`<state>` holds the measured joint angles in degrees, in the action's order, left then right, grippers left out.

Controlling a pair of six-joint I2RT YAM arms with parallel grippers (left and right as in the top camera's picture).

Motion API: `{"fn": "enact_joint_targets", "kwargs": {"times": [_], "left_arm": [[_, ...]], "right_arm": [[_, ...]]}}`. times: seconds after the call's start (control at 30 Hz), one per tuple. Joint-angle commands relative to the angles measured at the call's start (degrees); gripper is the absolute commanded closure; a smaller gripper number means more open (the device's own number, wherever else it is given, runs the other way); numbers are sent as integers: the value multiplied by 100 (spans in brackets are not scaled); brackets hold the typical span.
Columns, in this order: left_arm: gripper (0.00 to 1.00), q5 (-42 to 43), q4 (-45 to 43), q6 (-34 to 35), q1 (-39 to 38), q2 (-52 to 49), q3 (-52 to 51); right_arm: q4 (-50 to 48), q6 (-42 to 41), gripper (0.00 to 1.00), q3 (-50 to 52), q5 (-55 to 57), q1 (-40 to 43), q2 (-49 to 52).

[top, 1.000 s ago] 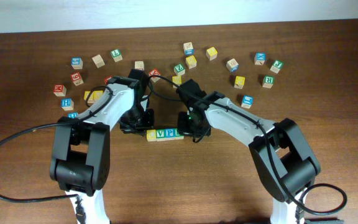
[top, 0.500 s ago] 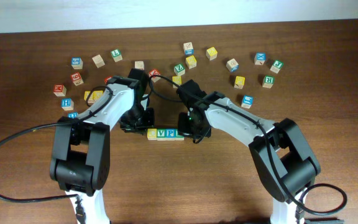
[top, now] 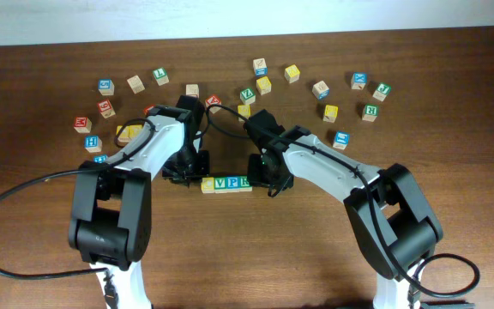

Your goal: Spell out CVPR

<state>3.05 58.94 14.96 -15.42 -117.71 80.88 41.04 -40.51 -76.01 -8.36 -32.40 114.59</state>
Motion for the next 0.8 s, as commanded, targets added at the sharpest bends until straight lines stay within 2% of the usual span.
{"fn": "enact_joint_targets", "kwargs": {"times": [0.0, 0.1, 0.33, 0.5, 0.53, 0.57, 0.63, 0.7, 0.77], "left_arm": [[79, 9, 7, 20, -2, -46, -37], [75, -197, 42, 22, -2, -46, -37], [72, -245, 166, 107, 26, -46, 94], [75, -389, 435, 107, 26, -46, 693], [77, -398, 372, 136, 24, -46, 789], [86, -396, 181, 400, 24, -46, 811], [86, -393, 87, 595, 22, -46, 811], [92, -389, 15, 695, 17, -46, 811], [100, -42, -87, 734, 17, -46, 809]], "right_arm": [[13, -24, 57, 11, 28, -52, 33], [50, -24, 57, 11, 79, -52, 33], [238, 4, 55, -68, 153, -33, 31], [935, 323, 52, -297, 138, 308, 31], [977, 546, 52, -297, 138, 413, 31], [1067, 605, 53, -297, 140, 592, 31], [1132, 625, 54, -295, 142, 743, 31], [1110, 649, 54, -293, 157, 780, 33], [1088, 667, 54, -293, 157, 778, 33]]}}
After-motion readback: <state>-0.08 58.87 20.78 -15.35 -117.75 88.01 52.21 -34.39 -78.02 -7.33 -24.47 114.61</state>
